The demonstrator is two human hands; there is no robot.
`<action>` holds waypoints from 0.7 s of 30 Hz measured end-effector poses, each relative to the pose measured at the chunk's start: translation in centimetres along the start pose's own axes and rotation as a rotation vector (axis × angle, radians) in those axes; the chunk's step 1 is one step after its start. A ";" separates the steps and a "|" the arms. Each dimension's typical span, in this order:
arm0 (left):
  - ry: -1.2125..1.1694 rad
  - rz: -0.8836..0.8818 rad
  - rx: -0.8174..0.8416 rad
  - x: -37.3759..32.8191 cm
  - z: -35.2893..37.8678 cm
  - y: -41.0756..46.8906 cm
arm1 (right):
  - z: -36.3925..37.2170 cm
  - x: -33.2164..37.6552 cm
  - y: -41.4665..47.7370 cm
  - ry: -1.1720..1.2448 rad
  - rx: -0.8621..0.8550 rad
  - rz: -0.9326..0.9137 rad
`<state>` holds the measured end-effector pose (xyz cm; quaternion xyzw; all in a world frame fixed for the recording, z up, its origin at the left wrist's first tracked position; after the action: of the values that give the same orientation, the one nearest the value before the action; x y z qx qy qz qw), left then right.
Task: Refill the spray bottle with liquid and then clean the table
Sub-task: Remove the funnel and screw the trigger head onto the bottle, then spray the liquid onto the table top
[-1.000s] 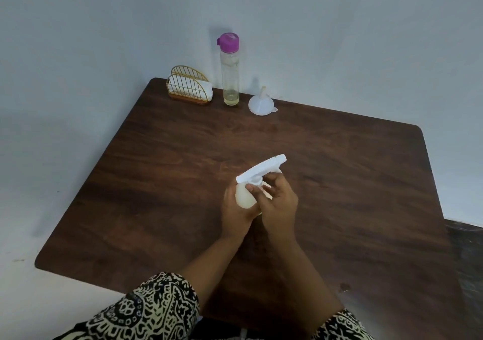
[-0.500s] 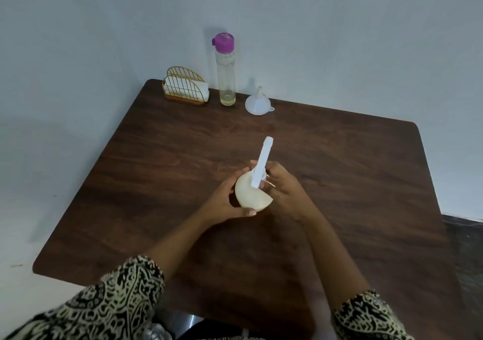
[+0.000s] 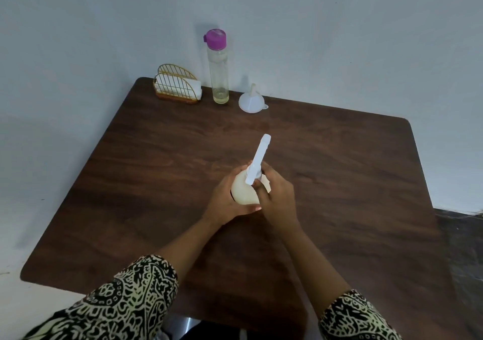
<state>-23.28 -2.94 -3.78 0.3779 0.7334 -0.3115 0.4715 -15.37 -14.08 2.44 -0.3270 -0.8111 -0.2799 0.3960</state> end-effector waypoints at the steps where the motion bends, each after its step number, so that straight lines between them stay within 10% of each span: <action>1: -0.004 -0.001 -0.016 0.1 0.2 -0.2 | 0.1 0.2 -0.2 -0.010 -0.037 -0.001; 14: 0.001 -0.035 -0.269 -0.6 2.9 -2.9 | 0.4 1.6 1.3 0.277 0.031 0.213; 21: 0.326 0.043 -0.056 -0.7 2.0 -5.3 | -0.2 0.3 1.6 0.227 0.178 0.061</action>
<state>-26.66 -7.44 -3.32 0.4256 0.8005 -0.2151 0.3630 -14.17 -13.11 3.11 -0.2814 -0.7723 -0.2299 0.5211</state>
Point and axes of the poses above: each hand's wrist, its own y-axis towards the middle knuckle, its own z-axis out of the palm, x = y × z, the point moved 3 cm from there along y, towards the middle knuckle, and after that the axes turned 1 degree about -y, right-handed, at the moved point
